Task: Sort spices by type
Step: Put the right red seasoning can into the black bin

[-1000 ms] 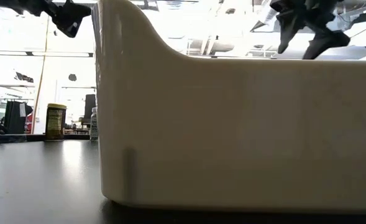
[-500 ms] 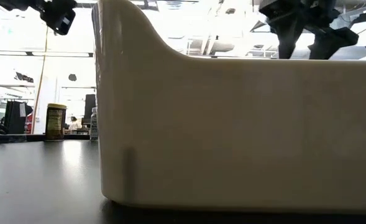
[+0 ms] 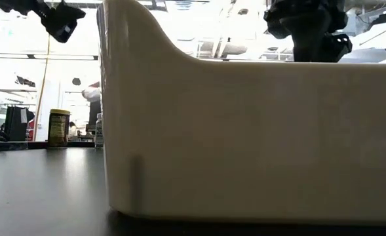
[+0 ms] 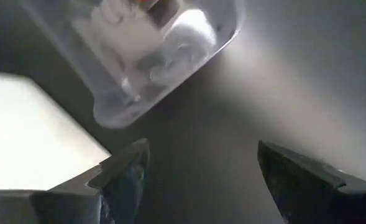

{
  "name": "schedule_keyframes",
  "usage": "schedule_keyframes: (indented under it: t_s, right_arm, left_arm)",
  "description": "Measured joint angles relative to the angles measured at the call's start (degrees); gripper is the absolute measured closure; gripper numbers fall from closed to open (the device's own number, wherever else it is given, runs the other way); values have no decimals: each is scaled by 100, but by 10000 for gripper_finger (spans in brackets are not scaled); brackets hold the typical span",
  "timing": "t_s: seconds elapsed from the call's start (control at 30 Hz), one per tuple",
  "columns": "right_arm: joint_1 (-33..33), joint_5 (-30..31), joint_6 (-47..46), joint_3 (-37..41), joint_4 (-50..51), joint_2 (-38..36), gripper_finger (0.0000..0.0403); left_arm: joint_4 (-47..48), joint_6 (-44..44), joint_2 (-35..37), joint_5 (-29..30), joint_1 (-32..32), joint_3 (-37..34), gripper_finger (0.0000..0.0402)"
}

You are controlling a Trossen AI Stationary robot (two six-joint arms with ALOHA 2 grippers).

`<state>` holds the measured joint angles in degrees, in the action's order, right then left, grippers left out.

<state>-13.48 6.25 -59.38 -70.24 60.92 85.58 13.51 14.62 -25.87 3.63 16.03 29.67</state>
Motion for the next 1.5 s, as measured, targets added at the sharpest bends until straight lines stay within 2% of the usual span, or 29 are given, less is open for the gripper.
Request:
schedule_keyframes:
  t_s: [0.13, 0.3, 0.5, 0.73, 0.83, 1.03, 1.23, 1.5]
  right_arm:
    - [-93, -155, 243, 0, 21, 3, 78]
    - [-296, -163, 164, 0, 16, -12, 78]
    - [-815, -167, -437, 0, 18, -13, 78]
    - [-1340, -165, -1750, 0, -81, -13, 78]
    - [-1503, 20, -2159, 0, -309, -13, 78]
    - [-1679, 499, -2710, 0, -794, -13, 78]
    - [-1729, 567, -2957, -5, -788, -11, 78]
    - [-1949, -354, -3312, -272, -741, -7, 78]
  left_arm:
    - [1, 520, -2, 378, -2, 0, 109]
    - [3, 139, -51, 661, -2, 4, 110]
    - [132, -280, -75, 1056, -3, 4, 110]
    - [315, -644, -68, 1013, 0, 4, 110]
    - [395, -677, -69, 1000, 0, -5, 110]
    - [-264, -781, 241, 532, 2, -604, 109]
    - [-919, -661, 701, 109, 2, -1204, 110]
    - [-638, -643, 868, 109, 2, -1314, 109]
